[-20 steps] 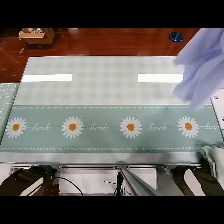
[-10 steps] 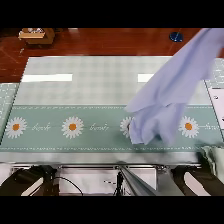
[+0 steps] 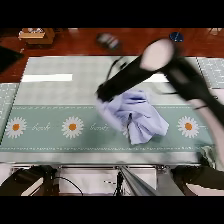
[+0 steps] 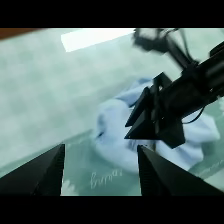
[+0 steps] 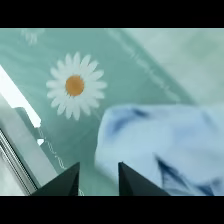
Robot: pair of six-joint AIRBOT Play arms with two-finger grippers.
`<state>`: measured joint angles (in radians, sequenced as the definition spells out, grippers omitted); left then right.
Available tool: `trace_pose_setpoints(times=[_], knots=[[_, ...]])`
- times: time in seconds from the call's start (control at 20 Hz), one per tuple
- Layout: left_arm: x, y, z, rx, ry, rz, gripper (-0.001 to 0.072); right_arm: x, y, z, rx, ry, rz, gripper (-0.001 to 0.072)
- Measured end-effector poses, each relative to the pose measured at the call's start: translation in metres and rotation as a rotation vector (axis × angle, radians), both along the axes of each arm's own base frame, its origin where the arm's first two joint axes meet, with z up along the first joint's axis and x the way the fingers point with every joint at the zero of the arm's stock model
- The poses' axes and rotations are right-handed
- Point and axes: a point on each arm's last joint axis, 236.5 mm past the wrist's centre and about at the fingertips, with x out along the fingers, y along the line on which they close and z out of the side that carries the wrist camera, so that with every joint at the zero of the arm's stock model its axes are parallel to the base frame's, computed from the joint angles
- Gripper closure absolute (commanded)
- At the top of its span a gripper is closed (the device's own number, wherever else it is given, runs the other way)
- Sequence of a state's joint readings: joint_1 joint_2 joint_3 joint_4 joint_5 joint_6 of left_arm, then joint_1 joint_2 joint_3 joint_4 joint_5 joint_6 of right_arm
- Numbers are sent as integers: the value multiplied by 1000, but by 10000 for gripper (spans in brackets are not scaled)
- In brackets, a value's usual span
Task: Fold the shirts.
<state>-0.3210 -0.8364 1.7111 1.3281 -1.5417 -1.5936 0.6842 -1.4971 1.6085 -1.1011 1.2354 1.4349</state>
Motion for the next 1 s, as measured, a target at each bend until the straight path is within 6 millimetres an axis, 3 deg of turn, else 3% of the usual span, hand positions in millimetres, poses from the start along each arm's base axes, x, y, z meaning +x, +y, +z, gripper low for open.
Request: trace_pose_setpoints(times=[0.1, 0.15, 0.25, 0.4, 0.55, 0.7, 0.8, 0.9, 0.95, 1.0], knots=[[7, 6, -25, 44, 56, 23, 165, 0, 1, -17, -58, -7, 18, 289], [10, 8, -38, 68, 83, 28, 165, 4, -7, -18, -89, -25, 16, 284], [15, 11, -62, 106, 126, 32, 165, 31, -45, -3, -157, -110, -41, 238], [25, 12, -102, 149, 192, 34, 165, 80, -139, 40, -242, -241, -236, 230], [29, 10, -157, 178, 285, 33, 164, 107, -258, 70, -324, -273, -497, 232], [22, 2, -218, 168, 402, 13, 163, 100, -361, 71, -355, -199, -737, 243], [10, -7, -260, 135, 490, 1, 163, 83, -407, 54, -345, -119, -858, 243], [-2, -19, -294, 74, 563, -2, 140, 62, -435, 27, -314, -31, -940, 239], [-8, -25, -308, 40, 595, 1, 77, 50, -443, 11, -294, 13, -971, 238], [-14, -31, -322, 3, 629, 4, 67, 38, -447, -7, -267, 62, -996, 223]])
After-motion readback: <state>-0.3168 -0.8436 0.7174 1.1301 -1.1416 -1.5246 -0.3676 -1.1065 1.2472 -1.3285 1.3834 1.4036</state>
